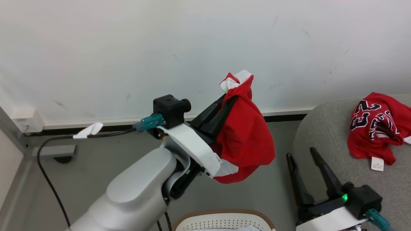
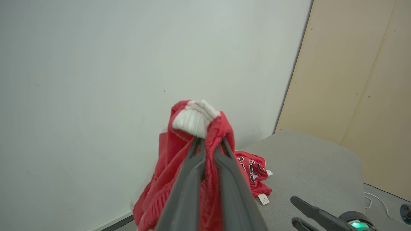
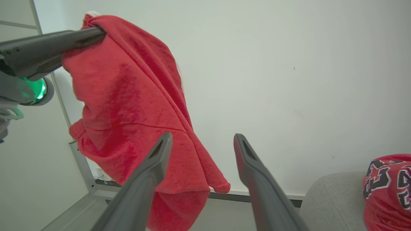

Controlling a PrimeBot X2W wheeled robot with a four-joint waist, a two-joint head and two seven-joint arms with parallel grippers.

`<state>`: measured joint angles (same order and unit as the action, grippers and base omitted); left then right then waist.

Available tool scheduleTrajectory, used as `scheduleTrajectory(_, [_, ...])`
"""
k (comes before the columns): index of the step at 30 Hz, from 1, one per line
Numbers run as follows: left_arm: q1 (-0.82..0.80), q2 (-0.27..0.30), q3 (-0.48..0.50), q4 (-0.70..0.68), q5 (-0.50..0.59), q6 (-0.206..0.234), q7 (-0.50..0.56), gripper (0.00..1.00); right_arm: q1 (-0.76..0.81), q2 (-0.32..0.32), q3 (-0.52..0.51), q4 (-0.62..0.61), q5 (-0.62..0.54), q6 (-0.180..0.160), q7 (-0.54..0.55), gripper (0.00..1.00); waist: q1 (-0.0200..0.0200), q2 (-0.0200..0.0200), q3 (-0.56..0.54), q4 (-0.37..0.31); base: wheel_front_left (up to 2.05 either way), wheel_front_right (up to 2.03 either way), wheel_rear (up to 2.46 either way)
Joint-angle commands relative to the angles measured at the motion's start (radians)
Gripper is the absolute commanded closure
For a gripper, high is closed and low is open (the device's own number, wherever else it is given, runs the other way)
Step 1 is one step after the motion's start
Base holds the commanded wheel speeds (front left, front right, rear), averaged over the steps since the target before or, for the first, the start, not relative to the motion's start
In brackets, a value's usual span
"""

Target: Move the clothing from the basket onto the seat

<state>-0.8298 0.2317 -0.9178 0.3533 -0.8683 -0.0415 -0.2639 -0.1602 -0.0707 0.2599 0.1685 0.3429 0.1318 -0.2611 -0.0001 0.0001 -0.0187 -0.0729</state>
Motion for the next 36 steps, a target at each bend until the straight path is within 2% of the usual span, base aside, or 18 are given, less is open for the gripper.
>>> scheduleTrajectory(1, [0.010, 0.004, 0.000, -0.002, 0.014, 0.004, 0.000, 1.00, -0.010, -0.009, 0.004, 0.004, -0.008, -0.002, -0.002, 0.00, 0.0001, -0.0001, 0.000, 0.000, 0.00, 0.00, 0.00])
scheduleTrajectory(10, [0.038, -0.012, -0.032, 0.001, 0.015, 0.001, 0.012, 1.00, -0.094, -0.020, 0.103, 0.093, -0.019, -0.002, -0.002, 0.00, 0.0001, -0.0001, 0.004, 0.026, 0.00, 0.00, 0.00])
scheduleTrajectory(22, [0.057, -0.068, -0.111, 0.015, 0.023, -0.026, 0.038, 1.00, -0.254, -0.071, 0.258, 0.325, -0.020, -0.002, 0.003, 0.00, 0.0001, -0.0001, -0.004, 0.125, 0.00, 0.00, 0.00])
scheduleTrajectory(31, [0.066, -0.094, -0.155, 0.015, 0.018, -0.045, 0.059, 1.00, -0.319, -0.085, 0.327, 0.474, 0.011, -0.002, 0.000, 0.00, 0.0001, -0.0001, -0.018, 0.186, 0.00, 0.00, 0.00])
scheduleTrajectory(36, [0.063, -0.093, -0.159, 0.014, 0.014, -0.042, 0.061, 1.00, -0.344, -0.071, 0.342, 0.534, 0.043, -0.002, -0.003, 0.00, 0.0001, -0.0001, -0.025, 0.204, 0.00, 0.00, 0.00])
